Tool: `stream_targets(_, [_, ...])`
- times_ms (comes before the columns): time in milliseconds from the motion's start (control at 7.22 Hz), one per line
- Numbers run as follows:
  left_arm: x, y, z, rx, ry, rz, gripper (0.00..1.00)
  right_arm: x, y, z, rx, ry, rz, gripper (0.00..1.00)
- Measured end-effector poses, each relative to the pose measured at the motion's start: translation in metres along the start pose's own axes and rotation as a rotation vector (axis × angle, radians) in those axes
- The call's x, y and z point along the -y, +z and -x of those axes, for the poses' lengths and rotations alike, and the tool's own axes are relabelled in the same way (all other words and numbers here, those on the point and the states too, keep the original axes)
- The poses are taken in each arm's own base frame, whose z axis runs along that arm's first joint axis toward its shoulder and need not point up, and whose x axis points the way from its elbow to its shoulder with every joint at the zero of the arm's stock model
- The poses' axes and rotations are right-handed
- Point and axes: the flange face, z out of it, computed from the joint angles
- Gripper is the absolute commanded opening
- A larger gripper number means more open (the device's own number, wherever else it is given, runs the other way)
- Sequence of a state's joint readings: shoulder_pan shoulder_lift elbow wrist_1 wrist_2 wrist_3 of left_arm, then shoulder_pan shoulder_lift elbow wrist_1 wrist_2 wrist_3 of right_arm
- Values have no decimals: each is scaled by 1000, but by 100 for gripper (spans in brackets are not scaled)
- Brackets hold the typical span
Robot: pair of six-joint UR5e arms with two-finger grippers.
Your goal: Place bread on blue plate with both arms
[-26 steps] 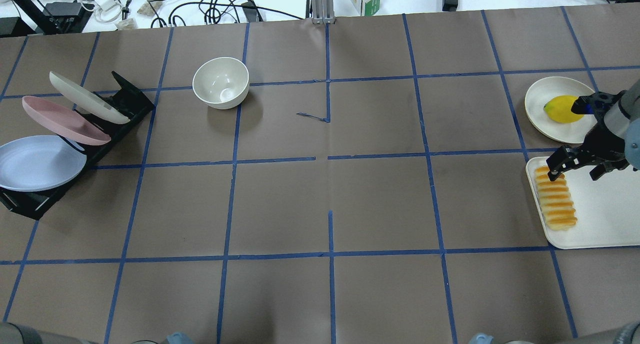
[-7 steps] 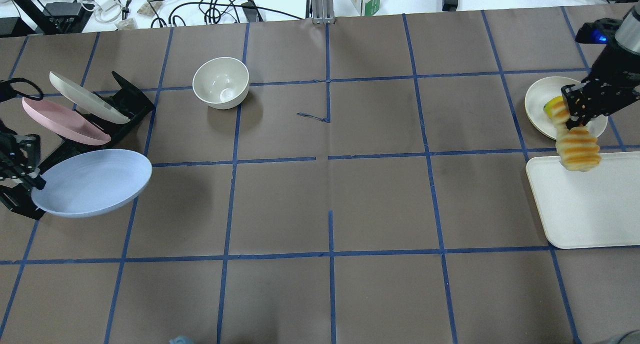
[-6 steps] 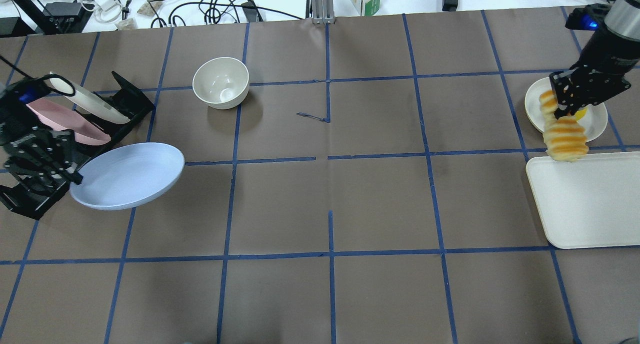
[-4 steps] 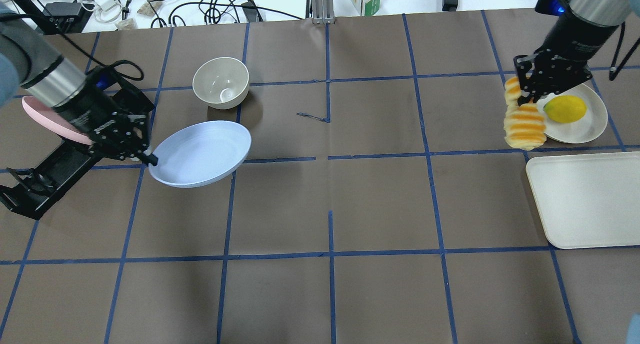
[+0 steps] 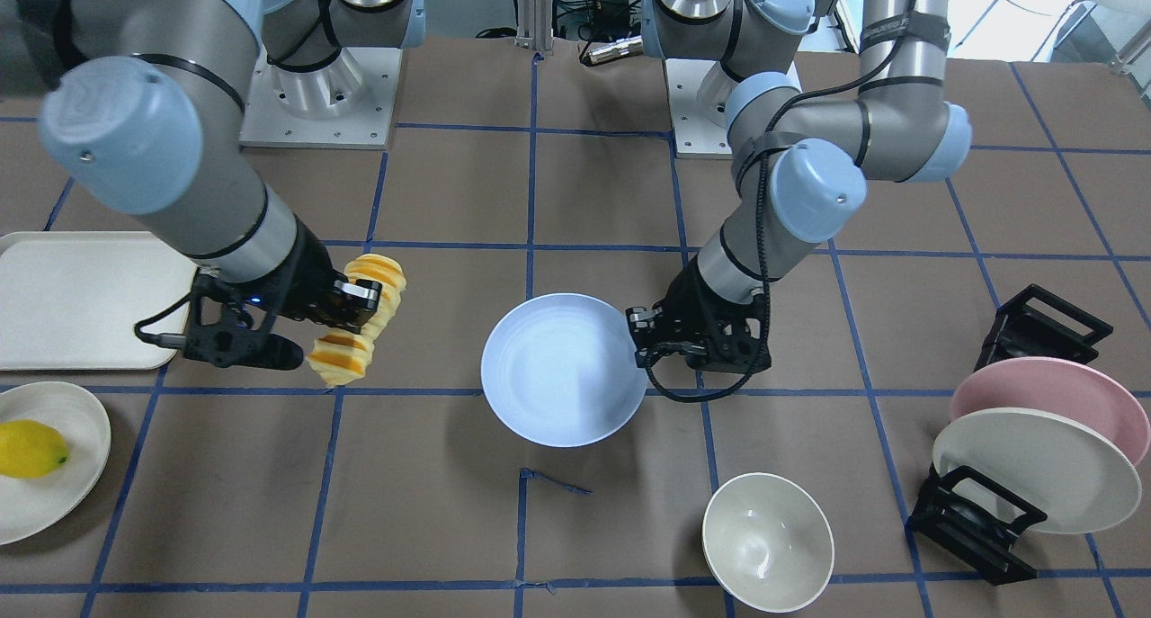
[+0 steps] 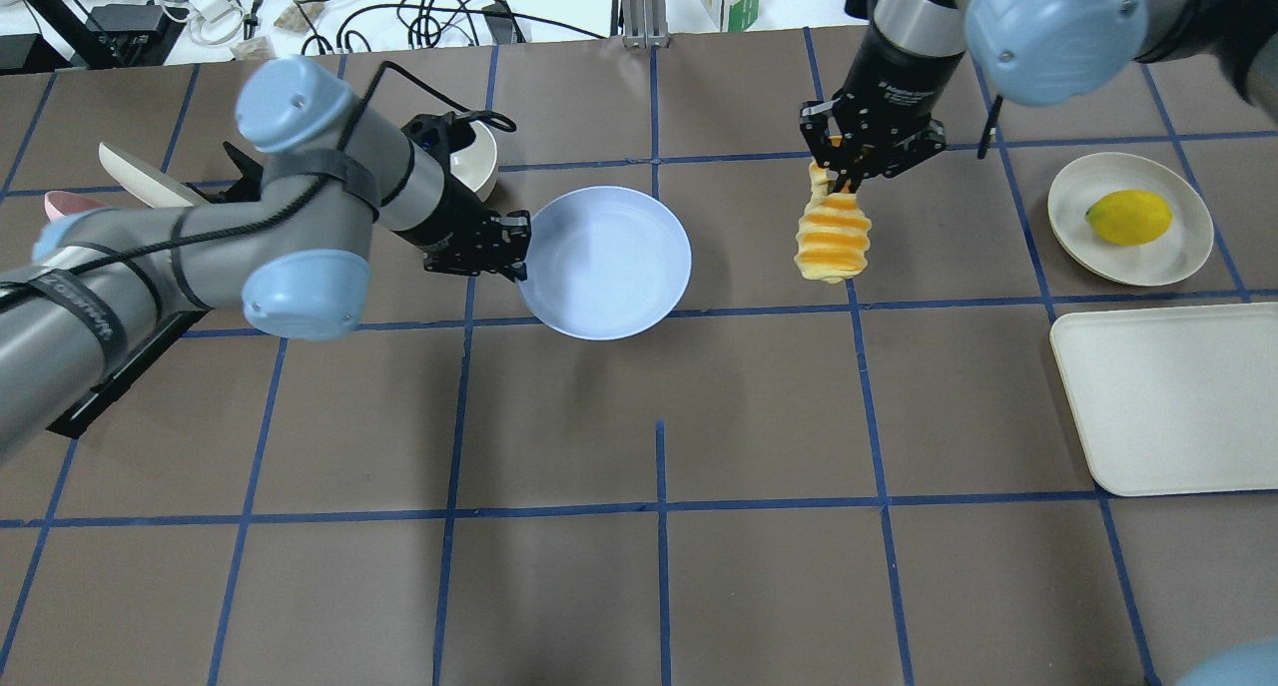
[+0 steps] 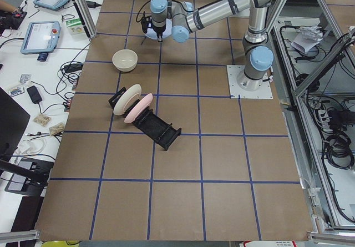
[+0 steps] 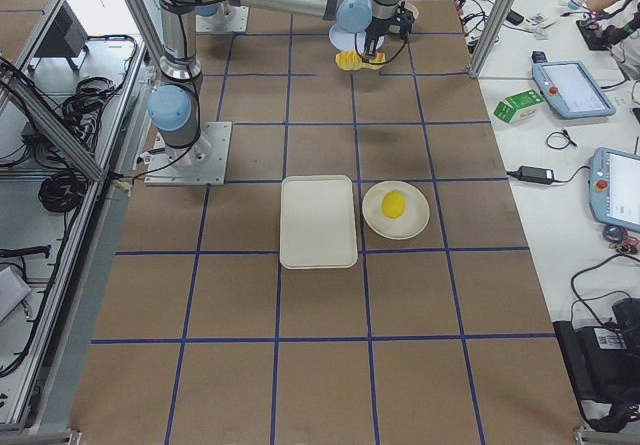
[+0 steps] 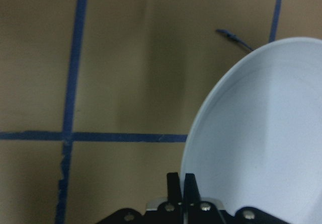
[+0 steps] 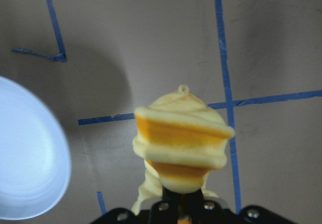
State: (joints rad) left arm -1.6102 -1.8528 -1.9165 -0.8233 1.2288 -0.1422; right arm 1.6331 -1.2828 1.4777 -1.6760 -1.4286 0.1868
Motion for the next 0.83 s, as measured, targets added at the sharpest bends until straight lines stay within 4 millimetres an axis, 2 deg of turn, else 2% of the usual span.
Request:
stream_targets(138, [-5, 27, -6, -20, 17, 3, 0, -3, 16, 25, -5, -12, 6, 0])
stream_targets(277, [-7, 44, -6, -25, 27, 16, 0, -6, 32, 47, -10, -26, 10, 0])
stream_targets(415, [-8, 53, -4, -24, 33, 27, 13, -7, 51, 67, -14, -45, 14, 0])
stream_targets(692, [-6, 63, 0, -20, 45, 40, 100, -3, 89, 94, -22, -86, 29, 0])
stream_targets(831, [-3, 63, 1, -20, 49, 33, 100, 0, 109, 104, -20, -101, 37, 0])
